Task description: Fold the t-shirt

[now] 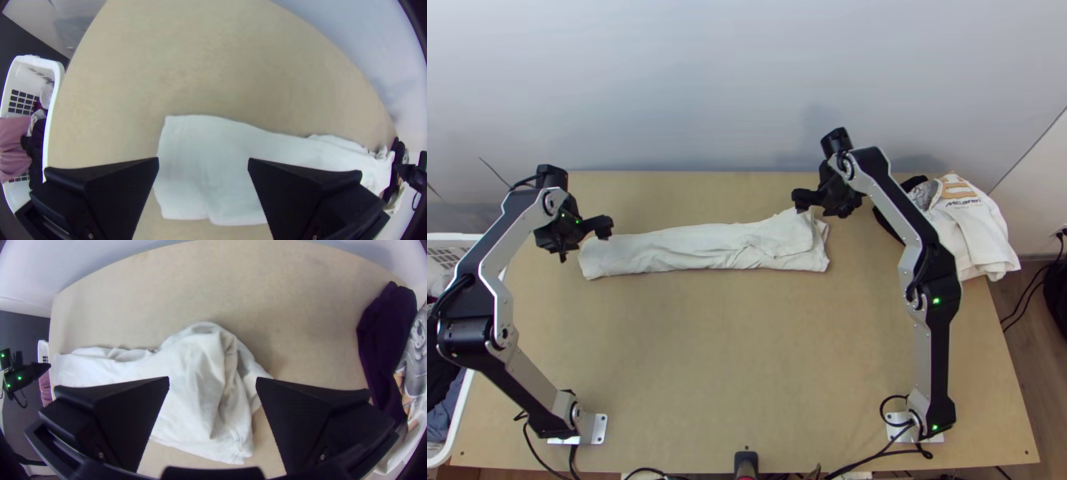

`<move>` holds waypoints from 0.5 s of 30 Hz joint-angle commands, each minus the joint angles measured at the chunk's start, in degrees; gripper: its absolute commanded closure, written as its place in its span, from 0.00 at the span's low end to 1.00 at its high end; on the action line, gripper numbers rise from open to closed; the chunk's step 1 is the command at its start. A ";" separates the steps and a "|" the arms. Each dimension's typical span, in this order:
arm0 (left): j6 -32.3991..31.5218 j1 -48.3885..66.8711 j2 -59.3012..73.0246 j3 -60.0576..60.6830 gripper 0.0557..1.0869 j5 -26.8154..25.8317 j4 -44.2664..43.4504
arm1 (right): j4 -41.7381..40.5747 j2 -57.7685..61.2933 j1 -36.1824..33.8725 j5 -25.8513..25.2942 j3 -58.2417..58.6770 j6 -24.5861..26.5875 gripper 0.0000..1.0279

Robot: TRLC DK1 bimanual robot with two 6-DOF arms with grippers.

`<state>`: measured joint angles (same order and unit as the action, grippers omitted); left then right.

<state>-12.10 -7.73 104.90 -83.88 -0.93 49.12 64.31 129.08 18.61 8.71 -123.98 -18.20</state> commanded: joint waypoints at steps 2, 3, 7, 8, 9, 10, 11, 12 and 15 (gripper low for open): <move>3.40 -0.71 -5.32 5.48 0.05 -0.65 1.68 | 6.79 -3.30 -0.51 0.34 -2.23 -0.26 0.04; 3.75 -0.80 -5.85 6.09 0.05 -0.74 1.59 | 6.79 -3.92 -0.15 0.61 -1.88 -0.26 0.04; 3.75 -0.89 -7.08 9.78 0.05 -0.65 -1.66 | 6.79 -6.21 2.83 1.31 -1.44 0.35 0.04; 3.48 -0.80 -7.17 10.93 0.05 -0.65 -3.33 | 6.79 -6.47 3.71 1.31 -1.70 0.71 0.04; 3.22 -0.71 -7.17 11.63 0.05 -0.65 -4.48 | 6.79 -6.47 4.77 1.31 -1.96 0.79 0.04; 3.13 -0.45 -6.82 11.89 0.05 -0.74 -5.18 | 6.79 -6.47 5.65 1.31 -2.23 1.06 0.04; 3.05 -0.18 -6.20 11.89 0.05 -0.65 -5.62 | 6.79 -6.38 6.53 1.31 -2.40 1.15 0.04; 2.96 0.17 -5.41 11.81 0.05 -0.65 -6.06 | 6.79 -6.21 7.40 1.31 -2.75 1.23 0.04; 2.17 0.87 -2.86 11.19 0.05 -0.65 -7.46 | 6.79 -5.85 9.43 1.31 -3.55 1.67 0.04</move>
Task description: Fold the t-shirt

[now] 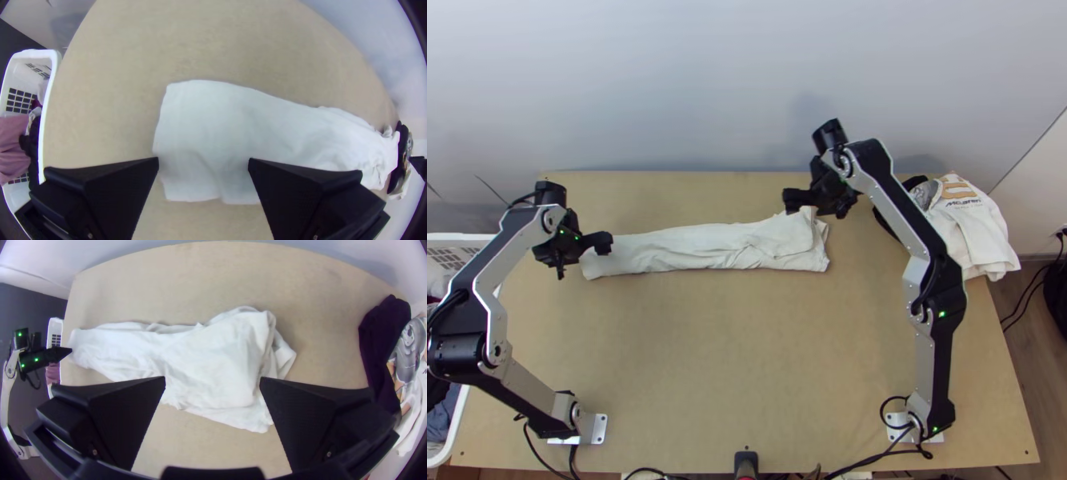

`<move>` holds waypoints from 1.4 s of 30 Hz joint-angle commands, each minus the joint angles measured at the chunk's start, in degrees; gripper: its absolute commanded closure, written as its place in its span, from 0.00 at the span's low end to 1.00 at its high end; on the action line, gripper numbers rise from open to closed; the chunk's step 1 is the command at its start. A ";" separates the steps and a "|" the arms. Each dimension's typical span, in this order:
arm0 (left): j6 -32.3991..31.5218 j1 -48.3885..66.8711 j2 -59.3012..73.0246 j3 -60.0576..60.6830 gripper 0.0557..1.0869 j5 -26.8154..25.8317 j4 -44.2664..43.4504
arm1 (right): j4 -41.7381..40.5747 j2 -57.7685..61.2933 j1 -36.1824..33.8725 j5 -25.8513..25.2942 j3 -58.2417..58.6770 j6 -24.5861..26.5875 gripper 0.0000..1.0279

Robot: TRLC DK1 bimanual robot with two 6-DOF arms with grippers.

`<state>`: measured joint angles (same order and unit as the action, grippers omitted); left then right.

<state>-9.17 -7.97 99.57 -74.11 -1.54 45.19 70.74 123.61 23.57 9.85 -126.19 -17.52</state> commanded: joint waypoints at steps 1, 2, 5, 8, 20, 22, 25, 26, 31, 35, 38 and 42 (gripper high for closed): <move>-0.94 1.29 3.17 1.07 0.05 -0.04 -3.70 | 0.36 -0.39 5.08 0.17 -1.60 1.26 0.04; -1.11 1.64 3.88 0.63 0.05 -0.04 -3.70 | 0.36 -0.39 5.61 0.17 -1.87 1.26 0.04; -1.38 2.69 5.28 -0.07 0.05 -0.04 -3.70 | 0.36 -0.39 6.31 0.17 -2.04 1.61 0.04; -1.38 3.48 6.43 -0.07 0.05 -0.04 -3.70 | 0.36 -0.13 6.22 0.17 -2.13 1.70 0.04; -1.47 4.98 8.98 0.28 0.33 0.31 -3.97 | 0.19 1.72 7.54 0.52 -3.97 1.70 0.04; -1.38 5.24 8.54 0.37 0.52 0.31 -5.02 | 0.19 2.07 8.07 0.61 -4.24 1.79 0.04; -1.11 5.95 6.87 1.60 0.85 0.31 -7.40 | 0.10 2.86 8.86 0.96 -4.24 2.05 0.04; -1.03 6.30 6.16 2.04 0.96 0.31 -8.28 | 0.10 3.30 9.12 1.05 -4.24 2.23 0.04; -1.99 7.35 2.21 0.10 0.96 0.13 -5.55 | -0.25 5.94 9.91 2.02 -4.24 2.49 0.04; -2.87 8.58 -1.92 -4.64 0.96 -0.13 -1.77 | -0.52 9.02 11.41 2.72 -4.24 3.10 0.04; -3.40 10.16 -3.94 -8.86 0.96 -0.13 1.48 | -0.78 12.18 12.20 2.72 -4.33 3.90 0.04; -4.19 12.19 -6.05 -14.14 0.96 -0.13 4.03 | -0.95 15.43 12.81 2.72 -4.24 4.60 0.04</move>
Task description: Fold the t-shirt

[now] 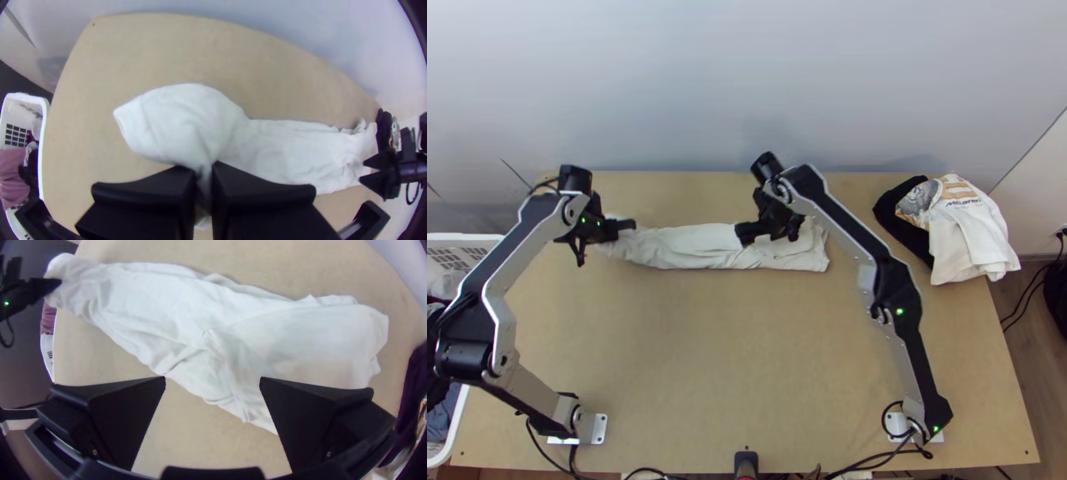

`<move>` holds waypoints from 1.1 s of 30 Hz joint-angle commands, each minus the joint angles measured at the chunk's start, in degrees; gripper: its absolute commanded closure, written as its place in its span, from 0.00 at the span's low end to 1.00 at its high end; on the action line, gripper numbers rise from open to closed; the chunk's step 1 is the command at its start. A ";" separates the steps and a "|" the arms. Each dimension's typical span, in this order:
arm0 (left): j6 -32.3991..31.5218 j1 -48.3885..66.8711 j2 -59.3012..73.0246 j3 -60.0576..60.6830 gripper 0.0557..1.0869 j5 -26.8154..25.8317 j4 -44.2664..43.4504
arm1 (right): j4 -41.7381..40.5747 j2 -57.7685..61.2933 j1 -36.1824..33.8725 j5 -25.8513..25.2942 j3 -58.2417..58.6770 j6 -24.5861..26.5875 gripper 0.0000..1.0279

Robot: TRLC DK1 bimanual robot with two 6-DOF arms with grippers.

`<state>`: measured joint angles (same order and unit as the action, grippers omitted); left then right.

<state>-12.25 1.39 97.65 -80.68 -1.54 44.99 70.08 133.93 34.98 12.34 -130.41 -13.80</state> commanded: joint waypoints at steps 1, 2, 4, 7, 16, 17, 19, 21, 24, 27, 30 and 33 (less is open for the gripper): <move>-1.37 3.36 -4.22 -8.96 0.96 -0.13 4.93 | -0.30 5.73 1.40 0.23 -0.02 0.97 0.04; -1.64 3.89 -4.22 -10.46 0.96 -0.22 5.72 | -0.30 6.26 1.40 0.23 0.24 0.97 0.04; -2.34 4.85 -4.22 -13.18 0.96 -1.80 6.95 | -0.30 7.40 1.32 0.23 1.03 0.97 0.04; -3.39 6.52 -4.13 -16.08 0.96 -3.21 7.39 | -0.30 8.01 0.97 0.23 1.91 0.97 0.04; -4.45 11.27 -0.18 -21.27 0.96 -3.29 7.30 | 0.23 -5.52 -3.17 1.02 1.39 -0.79 0.04; -4.89 11.97 0.62 -22.15 0.96 -3.29 7.30 | 0.58 -7.10 -4.04 1.28 1.21 -0.70 0.04; -6.47 13.47 1.76 -23.73 0.96 -3.29 6.86 | 2.34 -10.53 -5.98 2.60 1.21 -0.70 0.04; -7.70 15.75 2.81 -25.14 0.96 -3.21 5.46 | 4.80 -13.87 -7.65 3.22 1.30 -0.61 0.04; -8.14 19.44 4.22 -27.07 0.96 -3.21 3.87 | 7.44 -18.53 -9.23 3.22 1.74 -0.70 0.04; -8.49 23.31 6.24 -28.48 0.96 -3.21 1.85 | 7.96 -23.19 -10.64 3.31 2.00 -1.49 0.04; -9.28 27.09 9.40 -30.41 0.96 -3.21 0.62 | 8.84 -26.44 -12.31 3.22 2.35 -2.28 0.04; -10.16 30.52 12.74 -32.08 0.96 -2.94 -1.22 | 10.25 -29.25 -14.77 3.13 4.64 -2.37 0.04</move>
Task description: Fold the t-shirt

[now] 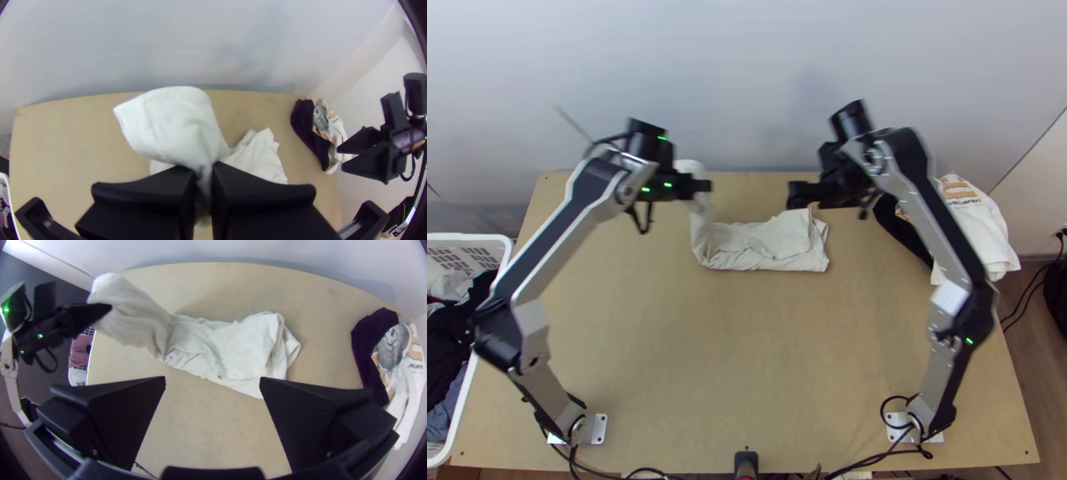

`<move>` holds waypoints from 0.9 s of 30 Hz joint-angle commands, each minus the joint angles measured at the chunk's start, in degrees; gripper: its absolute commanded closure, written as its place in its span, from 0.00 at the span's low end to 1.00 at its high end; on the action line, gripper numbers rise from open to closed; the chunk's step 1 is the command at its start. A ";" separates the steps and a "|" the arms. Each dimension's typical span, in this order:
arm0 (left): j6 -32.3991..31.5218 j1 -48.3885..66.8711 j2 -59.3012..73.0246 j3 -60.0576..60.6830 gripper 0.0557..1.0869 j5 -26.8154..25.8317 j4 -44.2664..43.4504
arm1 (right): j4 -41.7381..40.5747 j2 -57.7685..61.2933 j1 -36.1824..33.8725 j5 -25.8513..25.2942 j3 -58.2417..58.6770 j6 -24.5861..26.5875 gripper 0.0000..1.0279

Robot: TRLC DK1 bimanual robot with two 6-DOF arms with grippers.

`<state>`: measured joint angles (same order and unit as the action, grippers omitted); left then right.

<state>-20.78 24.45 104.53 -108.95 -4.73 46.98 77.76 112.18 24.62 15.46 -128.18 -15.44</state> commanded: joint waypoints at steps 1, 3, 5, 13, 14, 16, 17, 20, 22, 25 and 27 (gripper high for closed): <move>-1.72 8.51 6.91 -3.73 0.96 0.78 -4.62 | 2.58 -8.56 -5.46 0.00 3.81 -0.73 0.04; -1.90 10.71 9.02 -3.64 0.96 2.89 -7.34 | 2.58 -10.23 -7.40 0.09 5.75 -0.73 0.04; -2.08 12.55 11.13 -3.55 0.96 4.82 -10.24 | 2.66 -11.37 -8.98 0.00 6.45 -0.91 0.04; -3.83 20.38 19.92 -8.04 0.96 10.53 -18.24 | 3.28 -12.42 -13.55 -0.17 8.65 -2.05 0.04; -4.19 21.26 20.89 -9.00 0.96 11.24 -18.50 | 3.37 -12.51 -13.99 -0.26 9.18 -2.05 0.04; -4.19 22.66 22.38 -9.88 0.96 11.76 -20.00 | 3.63 -12.86 -14.78 -0.26 10.14 -2.05 0.04; -4.19 23.37 23.17 -10.23 0.96 11.85 -20.44 | 3.63 -13.04 -15.31 -0.26 10.32 -2.05 0.04; -4.19 25.04 26.07 -11.38 0.96 12.99 -20.97 | 3.63 -13.74 -17.06 -0.26 10.93 -2.05 0.04; -4.19 25.65 28.01 -11.90 0.93 14.22 -21.67 | 3.63 -14.09 -17.85 -0.26 11.29 -2.05 0.04; -4.27 26.62 30.29 -14.89 0.31 13.87 -19.65 | 3.72 -14.97 -18.03 -0.26 12.08 -2.05 0.04; -4.27 27.14 32.67 -22.01 0.03 12.38 -11.74 | 3.72 -15.68 -18.12 -0.26 13.22 -2.05 0.04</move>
<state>-24.91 48.84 131.02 -121.08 8.21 27.42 81.36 98.37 8.08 15.22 -117.25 -17.39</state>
